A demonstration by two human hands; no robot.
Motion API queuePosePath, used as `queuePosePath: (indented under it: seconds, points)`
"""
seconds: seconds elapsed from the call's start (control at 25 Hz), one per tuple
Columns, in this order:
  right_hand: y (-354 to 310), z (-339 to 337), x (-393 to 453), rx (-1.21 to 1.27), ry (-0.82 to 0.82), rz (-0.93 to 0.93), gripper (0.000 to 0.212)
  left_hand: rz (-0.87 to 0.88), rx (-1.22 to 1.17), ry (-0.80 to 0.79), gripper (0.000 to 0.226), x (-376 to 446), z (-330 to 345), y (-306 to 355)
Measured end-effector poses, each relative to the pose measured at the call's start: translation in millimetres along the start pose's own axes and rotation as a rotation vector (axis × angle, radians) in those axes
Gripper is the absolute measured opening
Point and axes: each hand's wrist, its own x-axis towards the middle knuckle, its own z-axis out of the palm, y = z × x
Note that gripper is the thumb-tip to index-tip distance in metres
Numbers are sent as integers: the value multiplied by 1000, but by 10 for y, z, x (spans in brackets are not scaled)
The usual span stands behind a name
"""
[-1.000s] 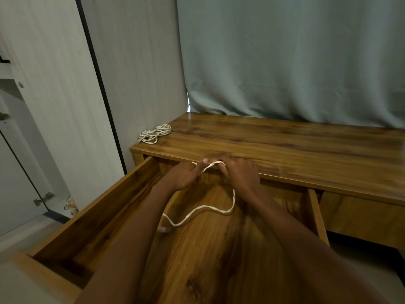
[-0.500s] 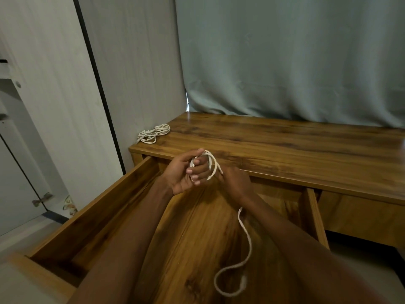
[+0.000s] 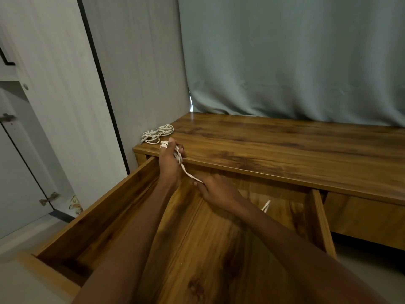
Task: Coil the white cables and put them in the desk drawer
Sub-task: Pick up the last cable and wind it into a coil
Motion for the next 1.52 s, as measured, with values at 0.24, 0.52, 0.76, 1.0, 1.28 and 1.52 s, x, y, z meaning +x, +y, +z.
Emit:
queuePosePath:
  seconds: [0.24, 0.52, 0.76, 1.0, 1.28, 1.52]
  points:
    - [219, -183, 51, -23, 219, -164, 28, 283, 889, -215, 47, 36, -167, -195]
    - [426, -355, 33, -371, 167, -36, 64, -142, 1032, -651, 66, -101, -46, -158]
    - [509, -559, 9, -339, 80, 85, 89, -436, 617, -987, 53, -151, -98, 56]
    - [379, -351, -35, 20, 48, 124, 57, -519, -280, -991, 48, -93, -105, 165]
    - [171, 59, 0, -52, -52, -5, 42, -81, -437, -254, 28, -40, 1, 55]
    - [143, -48, 20, -220, 83, -87, 27, 278, 695, -26, 42, 27, -177, -117]
